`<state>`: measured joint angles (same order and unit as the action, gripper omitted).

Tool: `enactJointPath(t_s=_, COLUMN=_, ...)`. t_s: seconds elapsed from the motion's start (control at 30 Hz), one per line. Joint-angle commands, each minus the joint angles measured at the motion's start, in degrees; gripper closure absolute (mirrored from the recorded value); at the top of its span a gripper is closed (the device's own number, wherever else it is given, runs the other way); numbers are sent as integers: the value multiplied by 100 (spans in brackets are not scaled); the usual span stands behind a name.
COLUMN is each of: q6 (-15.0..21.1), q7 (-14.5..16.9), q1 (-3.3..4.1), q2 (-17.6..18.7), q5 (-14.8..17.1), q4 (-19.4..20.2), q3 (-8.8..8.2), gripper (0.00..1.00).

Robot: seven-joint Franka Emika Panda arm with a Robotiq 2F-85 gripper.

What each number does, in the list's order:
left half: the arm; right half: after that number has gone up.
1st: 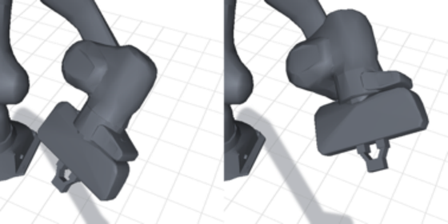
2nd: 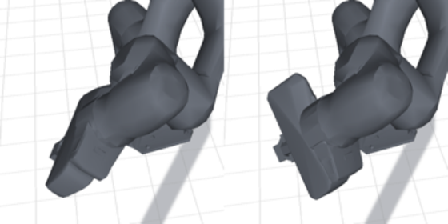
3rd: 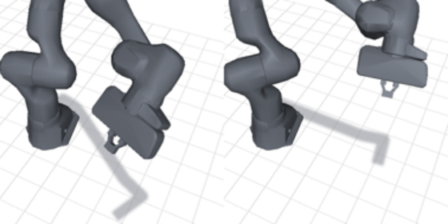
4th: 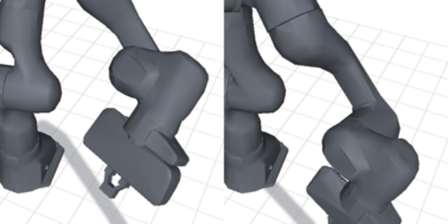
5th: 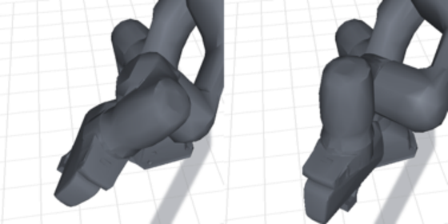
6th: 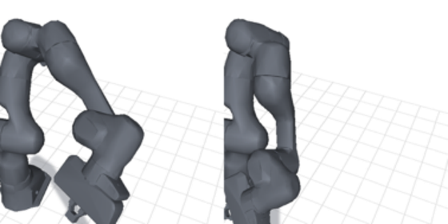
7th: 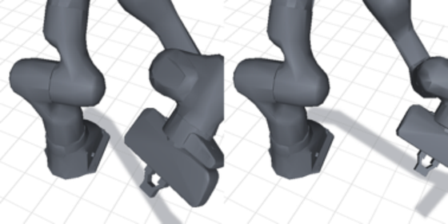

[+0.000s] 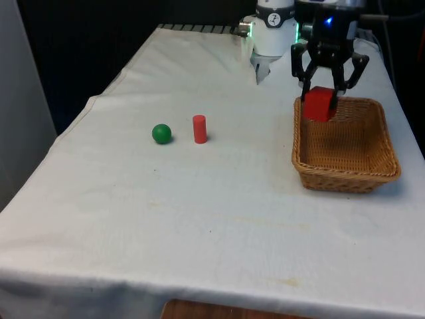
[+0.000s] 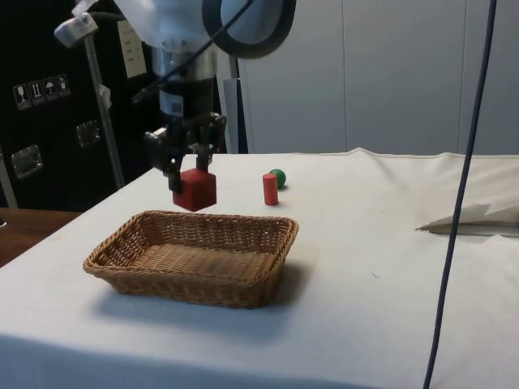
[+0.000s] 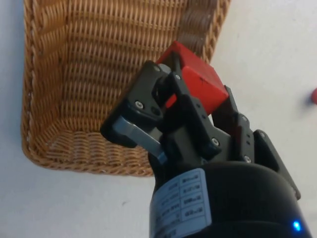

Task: Pick up the object to the left of the cylinder and place it into the basket.

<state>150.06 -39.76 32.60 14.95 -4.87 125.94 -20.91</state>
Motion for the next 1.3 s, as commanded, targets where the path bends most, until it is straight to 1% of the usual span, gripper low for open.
enactJointPath(t_s=0.0, q6=0, q7=0, q1=0, q2=0, q5=0, q4=0, q3=0, gripper=96)
enactJointPath(t_s=0.03, q6=149, q7=-92, q1=23, q2=69, q5=-34, q4=11, q3=6, gripper=96)
enactJointPath(t_s=0.1, q6=183, q7=-103, q1=23, q2=103, q5=-34, q4=11, q3=17, gripper=96)
enactJointPath(t_s=0.13, q6=281, q7=-120, q1=23, q2=172, q5=-23, q4=23, q3=40, gripper=96)
enactJointPath(t_s=0.27, q6=458, q7=-160, q1=17, q2=298, q5=0, q4=40, q3=86, gripper=96)
enactJointPath(t_s=0.3, q6=350, q7=-109, q1=0, q2=269, q5=0, q4=23, q3=86, gripper=96)
enactJointPath(t_s=0.33, q6=539, q7=-178, q1=11, q2=367, q5=11, q4=46, q3=109, gripper=96)
enactJointPath(t_s=0.43, q6=647, q7=-218, q1=6, q2=470, q5=29, q4=40, q3=160, gripper=96)
enactJointPath(t_s=0.53, q6=768, q7=-321, q1=29, q2=584, q5=6, q4=29, q3=223, gripper=96)
enactJointPath(t_s=0.57, q6=768, q7=-321, q1=29, q2=584, q5=6, q4=29, q3=223, gripper=96)
enactJointPath(t_s=0.6, q6=705, q7=-281, q1=0, q2=573, q5=0, q4=23, q3=223, gripper=96)
enactJointPath(t_s=0.63, q6=796, q7=-350, q1=34, q2=619, q5=0, q4=29, q3=241, gripper=96)
enactJointPath(t_s=0.8, q6=940, q7=-493, q1=52, q2=762, q5=-29, q4=11, q3=338, gripper=96)
enactJointPath(t_s=0.87, q6=934, q7=-493, q1=34, q2=762, q5=-34, q4=6, q3=361, gripper=96)
enactJointPath(t_s=0.9, q6=917, q7=-453, q1=11, q2=773, q5=0, q4=6, q3=395, gripper=96)
enactJointPath(t_s=0.93, q6=922, q7=-487, q1=29, q2=756, q5=-29, q4=0, q3=361, gripper=96)
enactJointPath(t_s=1.17, q6=905, q7=-476, q1=23, q2=768, q5=-11, q4=-6, q3=384, gripper=96)
enactJointPath(t_s=1.2, q6=905, q7=-453, q1=6, q2=768, q5=0, q4=-6, q3=390, gripper=93)
enactJointPath(t_s=1.23, q6=905, q7=-470, q1=23, q2=768, q5=-11, q4=-6, q3=384, gripper=93)
enactJointPath(t_s=1.27, q6=905, q7=-470, q1=23, q2=768, q5=-11, q4=-6, q3=384, gripper=87)
